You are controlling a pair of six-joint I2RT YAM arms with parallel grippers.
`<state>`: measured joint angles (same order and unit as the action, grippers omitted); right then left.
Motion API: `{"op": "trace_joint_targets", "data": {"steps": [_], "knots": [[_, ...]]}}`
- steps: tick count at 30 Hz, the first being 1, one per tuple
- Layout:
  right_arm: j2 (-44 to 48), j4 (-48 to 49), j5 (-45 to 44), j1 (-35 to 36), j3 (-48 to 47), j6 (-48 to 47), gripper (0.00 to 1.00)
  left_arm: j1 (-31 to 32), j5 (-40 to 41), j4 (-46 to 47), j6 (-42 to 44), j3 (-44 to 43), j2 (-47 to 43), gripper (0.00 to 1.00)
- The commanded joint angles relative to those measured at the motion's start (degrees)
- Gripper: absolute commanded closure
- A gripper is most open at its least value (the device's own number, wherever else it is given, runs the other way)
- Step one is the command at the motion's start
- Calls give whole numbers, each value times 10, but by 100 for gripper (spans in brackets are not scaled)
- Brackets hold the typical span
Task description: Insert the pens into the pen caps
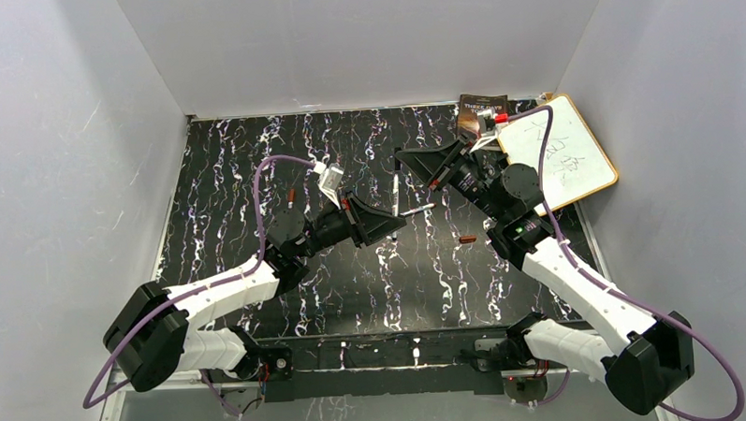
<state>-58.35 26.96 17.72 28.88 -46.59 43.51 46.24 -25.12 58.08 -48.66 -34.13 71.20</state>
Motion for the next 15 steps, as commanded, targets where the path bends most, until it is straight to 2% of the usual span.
{"op": "trace_joint_targets", "data": {"steps": [1,15], "knots": [[4,19,0,3,-30,-9,100,2,-5,16,11,-15,-14,100],[8,16,0,3,-16,-7,100,3,-9,13,16,-25,-13,100]]}}
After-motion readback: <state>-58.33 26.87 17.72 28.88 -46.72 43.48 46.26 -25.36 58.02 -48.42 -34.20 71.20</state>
